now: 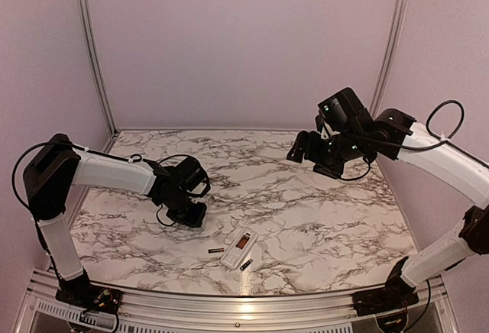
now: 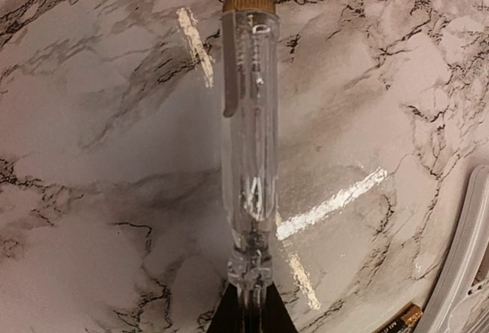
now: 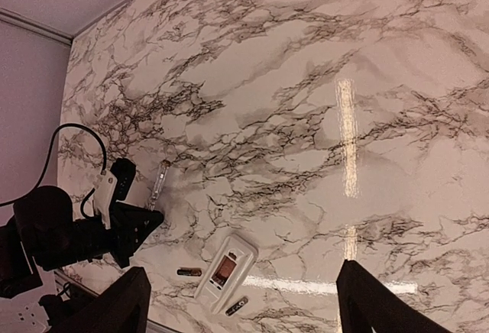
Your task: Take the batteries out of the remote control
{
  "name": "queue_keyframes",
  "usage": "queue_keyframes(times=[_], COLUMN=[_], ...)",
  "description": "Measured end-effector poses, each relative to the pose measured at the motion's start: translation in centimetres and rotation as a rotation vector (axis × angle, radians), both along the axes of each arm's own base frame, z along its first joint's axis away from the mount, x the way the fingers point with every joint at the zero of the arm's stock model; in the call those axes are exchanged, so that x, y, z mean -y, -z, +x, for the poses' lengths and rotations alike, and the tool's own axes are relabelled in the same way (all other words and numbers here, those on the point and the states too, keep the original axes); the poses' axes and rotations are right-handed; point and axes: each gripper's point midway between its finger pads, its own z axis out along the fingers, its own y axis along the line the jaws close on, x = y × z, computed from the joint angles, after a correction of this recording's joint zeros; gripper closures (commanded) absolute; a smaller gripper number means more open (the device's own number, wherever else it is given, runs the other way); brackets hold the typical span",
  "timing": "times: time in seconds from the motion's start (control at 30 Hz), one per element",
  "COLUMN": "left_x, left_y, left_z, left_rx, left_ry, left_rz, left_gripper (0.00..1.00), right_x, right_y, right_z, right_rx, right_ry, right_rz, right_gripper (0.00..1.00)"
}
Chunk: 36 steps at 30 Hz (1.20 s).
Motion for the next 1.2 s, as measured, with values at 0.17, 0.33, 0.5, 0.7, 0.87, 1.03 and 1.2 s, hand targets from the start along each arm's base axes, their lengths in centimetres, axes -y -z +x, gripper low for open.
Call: queue_keyframes(times=[0.17,0.33,0.5,0.7,0.87,1.03,1.2], left_x=[0.1,0.5,0.7,0.8,0.7,1.7,2.2], left_y=[0.0,-0.2,-0.3,-0.4,-1.2,-5.1,-11.5], left_z=[0.0,0.1,0.1,0.1,0.0,1.2,3.1], left_rx=[-0.009,-0.018,-0.022,-0.024,-0.035,0.026,0.158], left_ry=[-0.016,-0.022,-0.026,-0.023,-0.024,-0.016,-0.027], left_rz=[-0.005,-0.023,-0.030,-0.036,-0.023,-0.069,-0.145], left_gripper=[0.80,0.64,0.58,0.44,0.16,0.01,0.01], right_x=[0.0,0.2,0.7,1.1,1.4,1.7,1.7], right_y=[0.1,0.9,1.5,1.1,0.9,0.1,-2.3], right_z=[0.0,-0.2,-0.7,-0.8,-0.7,-0.3,0.5], right_rx=[-0.002,-0.016,-0.025,-0.016,-0.002,0.028,0.107], right_ry=[0.000,0.001,0.008,0.019,0.031,0.039,0.026], right_rz=[-0.002,-0.015,-0.021,-0.012,-0.021,-0.039,-0.039], right_gripper=[0.17,0.17,0.16,0.16,0.15,0.14,0.02])
